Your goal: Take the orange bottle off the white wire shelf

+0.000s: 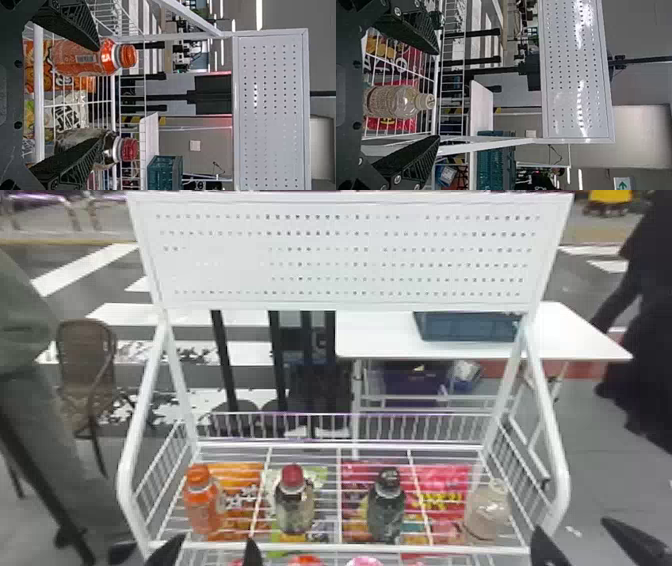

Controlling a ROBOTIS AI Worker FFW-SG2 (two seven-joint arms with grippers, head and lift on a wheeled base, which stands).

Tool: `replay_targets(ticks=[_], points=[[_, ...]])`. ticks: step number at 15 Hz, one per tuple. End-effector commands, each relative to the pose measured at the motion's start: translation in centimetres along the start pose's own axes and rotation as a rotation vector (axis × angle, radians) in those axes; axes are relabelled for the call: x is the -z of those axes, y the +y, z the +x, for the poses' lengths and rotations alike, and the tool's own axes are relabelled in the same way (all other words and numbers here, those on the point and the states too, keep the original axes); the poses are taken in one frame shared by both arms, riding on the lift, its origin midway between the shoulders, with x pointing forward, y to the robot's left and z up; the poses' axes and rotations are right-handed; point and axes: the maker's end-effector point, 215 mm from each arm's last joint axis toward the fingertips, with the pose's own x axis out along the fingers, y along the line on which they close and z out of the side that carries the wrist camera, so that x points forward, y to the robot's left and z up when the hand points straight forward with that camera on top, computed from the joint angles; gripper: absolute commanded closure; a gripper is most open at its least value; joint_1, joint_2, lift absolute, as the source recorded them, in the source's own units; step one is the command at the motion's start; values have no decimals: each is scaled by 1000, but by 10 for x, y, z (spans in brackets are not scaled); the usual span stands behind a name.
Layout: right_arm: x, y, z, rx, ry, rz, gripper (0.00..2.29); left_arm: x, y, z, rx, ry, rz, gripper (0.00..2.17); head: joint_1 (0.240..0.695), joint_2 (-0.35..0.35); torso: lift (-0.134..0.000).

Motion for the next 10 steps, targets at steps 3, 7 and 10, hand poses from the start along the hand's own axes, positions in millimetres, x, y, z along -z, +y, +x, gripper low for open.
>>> replay_targets(ticks=[3,7,10], points=[[3,0,2,-1,2,4,147,38,13,27,-34,13,5,87,499,0,0],[3,2,2,-1,3,3,147,61,27,55,-59,33,-7,90,499,0,0],[3,2,1,1,2,2,147,69,42,73,-85,32,-13,90,499,0,0]])
